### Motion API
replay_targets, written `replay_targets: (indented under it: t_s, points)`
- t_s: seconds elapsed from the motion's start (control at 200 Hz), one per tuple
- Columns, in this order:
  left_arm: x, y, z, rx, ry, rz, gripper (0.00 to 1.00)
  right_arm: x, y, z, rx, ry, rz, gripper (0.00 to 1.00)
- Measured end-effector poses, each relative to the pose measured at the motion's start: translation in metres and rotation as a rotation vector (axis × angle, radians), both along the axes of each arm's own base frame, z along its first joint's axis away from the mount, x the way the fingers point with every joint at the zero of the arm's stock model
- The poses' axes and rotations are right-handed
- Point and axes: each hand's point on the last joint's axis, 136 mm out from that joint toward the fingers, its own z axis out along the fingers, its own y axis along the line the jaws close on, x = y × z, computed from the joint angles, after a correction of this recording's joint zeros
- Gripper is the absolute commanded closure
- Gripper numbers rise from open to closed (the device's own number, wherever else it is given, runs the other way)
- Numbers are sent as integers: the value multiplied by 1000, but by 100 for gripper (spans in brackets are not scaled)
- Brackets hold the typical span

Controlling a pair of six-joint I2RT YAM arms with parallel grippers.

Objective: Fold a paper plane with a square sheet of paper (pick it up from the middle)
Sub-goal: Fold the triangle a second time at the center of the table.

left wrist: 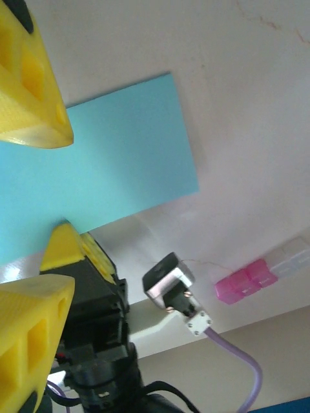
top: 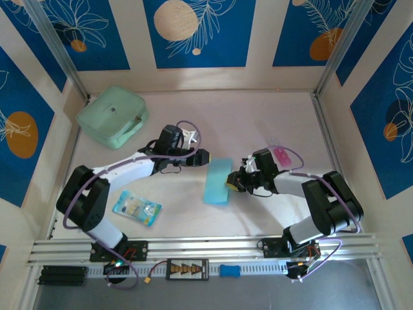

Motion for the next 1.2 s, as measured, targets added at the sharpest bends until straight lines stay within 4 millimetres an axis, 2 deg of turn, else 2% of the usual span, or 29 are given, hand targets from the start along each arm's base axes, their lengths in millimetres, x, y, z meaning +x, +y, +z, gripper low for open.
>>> replay_targets:
  t_s: [0.185,0.37,0.61,0.945,1.195]
  points:
    - [-14,5,-14,0,31,-19,52,3,6,2,25,2,33,79]
    - [-29,2,-20,3,21,-64,55,7,10,-1,26,9,49,86]
    - [-57,-12,2,13,-106,-138,55,16,14,2,11,-14,97,93]
    - [-59,-9,4,48,-177,-133,52,21,18,10,-32,-62,223,93]
    - [-59,-9,5,46,-180,-135,52,12,13,8,-52,-27,252,93]
